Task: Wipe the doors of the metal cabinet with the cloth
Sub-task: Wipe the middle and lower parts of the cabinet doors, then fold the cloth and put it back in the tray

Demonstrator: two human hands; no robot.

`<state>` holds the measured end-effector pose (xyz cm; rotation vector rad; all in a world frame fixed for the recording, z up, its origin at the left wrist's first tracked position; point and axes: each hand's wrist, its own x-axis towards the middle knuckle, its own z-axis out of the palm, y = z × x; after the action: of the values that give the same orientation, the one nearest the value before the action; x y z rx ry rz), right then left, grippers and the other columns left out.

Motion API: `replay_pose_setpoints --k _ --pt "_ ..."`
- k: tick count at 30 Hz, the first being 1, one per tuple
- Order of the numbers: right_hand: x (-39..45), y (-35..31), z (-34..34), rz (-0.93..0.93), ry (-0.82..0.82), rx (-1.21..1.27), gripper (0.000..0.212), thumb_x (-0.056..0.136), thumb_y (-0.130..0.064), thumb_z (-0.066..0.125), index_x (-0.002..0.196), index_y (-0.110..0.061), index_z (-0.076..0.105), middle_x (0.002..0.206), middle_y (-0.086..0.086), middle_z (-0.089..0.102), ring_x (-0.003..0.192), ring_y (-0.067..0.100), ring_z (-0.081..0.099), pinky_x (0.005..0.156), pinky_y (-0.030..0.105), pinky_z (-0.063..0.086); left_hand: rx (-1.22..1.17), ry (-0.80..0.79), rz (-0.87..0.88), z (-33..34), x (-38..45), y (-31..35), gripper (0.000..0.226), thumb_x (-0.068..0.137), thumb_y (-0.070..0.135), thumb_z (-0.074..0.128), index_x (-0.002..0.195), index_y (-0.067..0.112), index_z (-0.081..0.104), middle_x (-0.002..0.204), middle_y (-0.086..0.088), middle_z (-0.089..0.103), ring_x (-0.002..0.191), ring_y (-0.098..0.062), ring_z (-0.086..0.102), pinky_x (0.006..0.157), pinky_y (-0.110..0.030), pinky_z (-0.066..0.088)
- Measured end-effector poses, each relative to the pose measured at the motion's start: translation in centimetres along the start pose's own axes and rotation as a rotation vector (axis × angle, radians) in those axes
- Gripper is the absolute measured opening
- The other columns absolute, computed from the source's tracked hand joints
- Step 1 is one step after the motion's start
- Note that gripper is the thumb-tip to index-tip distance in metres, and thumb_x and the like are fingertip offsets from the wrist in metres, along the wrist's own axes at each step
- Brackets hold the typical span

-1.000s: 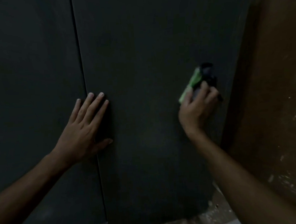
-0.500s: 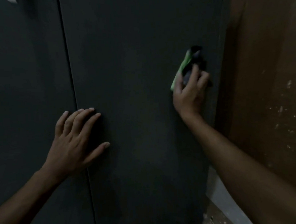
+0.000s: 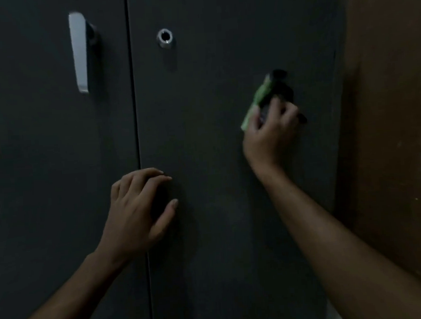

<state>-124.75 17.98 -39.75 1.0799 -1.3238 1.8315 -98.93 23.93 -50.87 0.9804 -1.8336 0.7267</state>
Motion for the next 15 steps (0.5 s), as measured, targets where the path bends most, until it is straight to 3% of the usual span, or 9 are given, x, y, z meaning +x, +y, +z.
replay_pose_setpoints --k 4,6,9,10,11,15 --pt "-0.3 -10.5 2.1 -0.354 -0.210 0.131 0.035 0.089 -0.035 0.060 0.122 -0.021 0.065 0.124 0.014 0.056 0.104 0.034 0.053 0.083 0.043 0.042 -0.149 0.198 -0.022 -2.3 4.9 -0.2 0.031 0.093 0.033 0.058 0.114 0.010 0.063 0.114 -0.004 0.059 0.105 -0.016 0.050 0.090 -0.024 0.036" --pt "-1.7 -11.0 1.6 -0.641 -0.415 0.203 0.037 0.084 -0.031 0.066 0.119 -0.021 0.067 0.127 0.013 0.056 0.103 0.034 0.053 0.082 0.043 0.043 -0.245 0.277 -0.042 -3.8 7.4 -0.1 0.020 0.095 0.024 0.059 0.108 0.009 0.061 0.102 -0.002 0.058 0.091 -0.014 0.052 0.080 -0.020 0.040" --pt "-0.9 -7.5 -0.4 -1.092 -0.693 0.220 0.038 0.080 -0.031 0.067 0.116 -0.019 0.068 0.126 0.011 0.059 0.103 0.030 0.054 0.081 0.042 0.044 -0.347 0.251 -0.064 -6.3 11.1 0.4 0.010 0.096 0.019 0.059 0.099 0.010 0.059 0.088 0.002 0.057 0.075 -0.010 0.055 0.066 -0.020 0.043" --pt "0.0 -6.5 -1.0 -1.097 -0.766 0.272 0.036 0.080 -0.029 0.066 0.114 -0.018 0.069 0.122 0.010 0.060 0.101 0.028 0.056 0.080 0.040 0.045 -0.371 0.213 -0.063 -7.1 12.4 0.5 0.009 0.096 0.019 0.059 0.094 0.010 0.060 0.082 0.003 0.057 0.071 -0.011 0.055 0.062 -0.020 0.043" --pt "1.2 -6.1 -1.7 -0.988 -0.817 0.372 0.034 0.080 -0.025 0.065 0.112 -0.016 0.069 0.116 0.007 0.062 0.098 0.025 0.058 0.079 0.039 0.047 -0.397 0.171 -0.062 -7.9 13.7 0.6 0.012 0.097 0.019 0.060 0.089 0.010 0.060 0.077 0.004 0.056 0.066 -0.011 0.055 0.057 -0.021 0.043" --pt "8.0 -8.3 -3.5 -0.122 -0.858 0.773 0.036 0.081 -0.013 0.058 0.114 -0.026 0.057 0.102 -0.010 0.063 0.090 0.009 0.064 0.074 0.022 0.051 -0.544 0.041 -0.085 -11.9 19.6 1.2 0.033 0.098 0.030 0.061 0.069 0.014 0.058 0.058 0.010 0.050 0.050 -0.012 0.049 0.048 -0.017 0.036"
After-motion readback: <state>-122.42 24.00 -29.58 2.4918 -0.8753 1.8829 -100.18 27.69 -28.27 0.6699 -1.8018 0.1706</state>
